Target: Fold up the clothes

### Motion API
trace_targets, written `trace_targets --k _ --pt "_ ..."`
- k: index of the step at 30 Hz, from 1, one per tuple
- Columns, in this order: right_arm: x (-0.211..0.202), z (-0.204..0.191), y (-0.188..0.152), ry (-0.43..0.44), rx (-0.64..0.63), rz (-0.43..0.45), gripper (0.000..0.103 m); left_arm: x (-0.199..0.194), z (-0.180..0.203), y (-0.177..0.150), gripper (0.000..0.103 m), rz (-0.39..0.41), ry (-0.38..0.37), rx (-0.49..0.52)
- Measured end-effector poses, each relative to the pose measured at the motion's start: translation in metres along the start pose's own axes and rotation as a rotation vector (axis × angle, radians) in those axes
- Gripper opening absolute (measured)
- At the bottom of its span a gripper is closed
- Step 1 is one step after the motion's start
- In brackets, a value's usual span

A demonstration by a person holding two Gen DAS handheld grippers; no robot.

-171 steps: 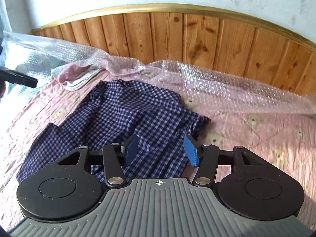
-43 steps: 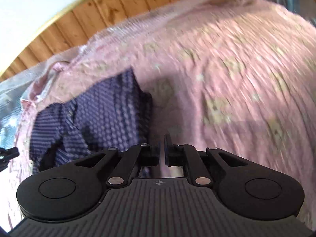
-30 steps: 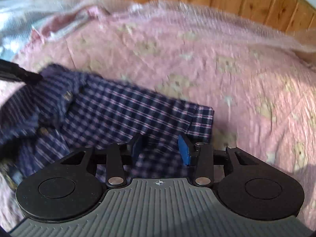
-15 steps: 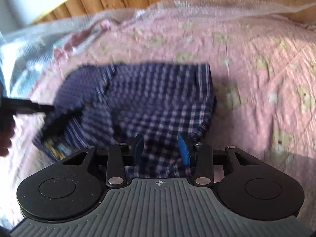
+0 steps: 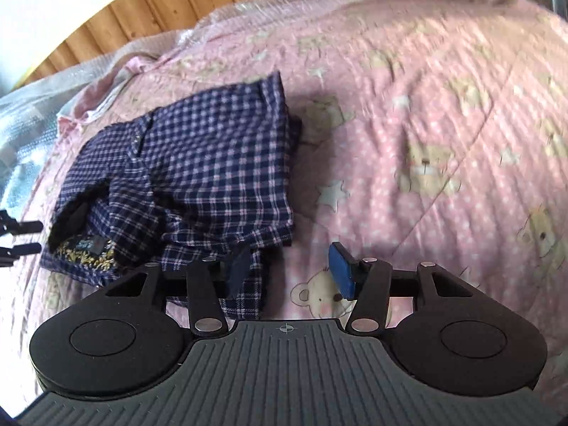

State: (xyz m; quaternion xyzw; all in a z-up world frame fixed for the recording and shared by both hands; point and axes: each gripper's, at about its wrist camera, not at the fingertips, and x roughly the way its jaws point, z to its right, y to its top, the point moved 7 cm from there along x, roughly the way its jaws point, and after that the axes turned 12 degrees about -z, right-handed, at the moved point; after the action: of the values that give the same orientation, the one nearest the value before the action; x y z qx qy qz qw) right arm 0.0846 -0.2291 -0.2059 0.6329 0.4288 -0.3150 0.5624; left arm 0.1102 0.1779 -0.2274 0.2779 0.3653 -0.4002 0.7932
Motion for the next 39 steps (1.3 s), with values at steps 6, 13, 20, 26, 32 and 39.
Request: trace_targets --k 6,13,20,26,32,39 --pt "0.010 -0.085 -0.036 -0.196 -0.677 0.058 0.076 0.045 0.019 -0.057 0.072 -0.097 -0.252 -0.222" --pt "0.046 -0.113 -0.036 -0.444 -0.990 0.147 0.083 0.077 0.032 -0.057 0.078 0.034 -0.308 -0.315" --pt "0.051 -0.124 -0.030 -0.354 -1.103 0.031 0.028 0.070 0.043 -0.047 0.012 0.045 -0.253 -0.295" --pt "0.017 -0.133 -0.022 -0.341 -1.123 0.051 0.019 0.045 0.046 -0.049 0.010 0.012 -0.277 -0.219" --pt "-0.026 -0.184 -0.059 -0.284 -1.155 -0.030 0.018 0.013 0.018 -0.034 0.010 -0.146 -0.237 -0.012" --pt "-0.030 -0.317 -0.132 0.157 -0.998 -0.261 0.000 0.005 -0.054 0.015 0.016 -0.287 -0.142 0.123"
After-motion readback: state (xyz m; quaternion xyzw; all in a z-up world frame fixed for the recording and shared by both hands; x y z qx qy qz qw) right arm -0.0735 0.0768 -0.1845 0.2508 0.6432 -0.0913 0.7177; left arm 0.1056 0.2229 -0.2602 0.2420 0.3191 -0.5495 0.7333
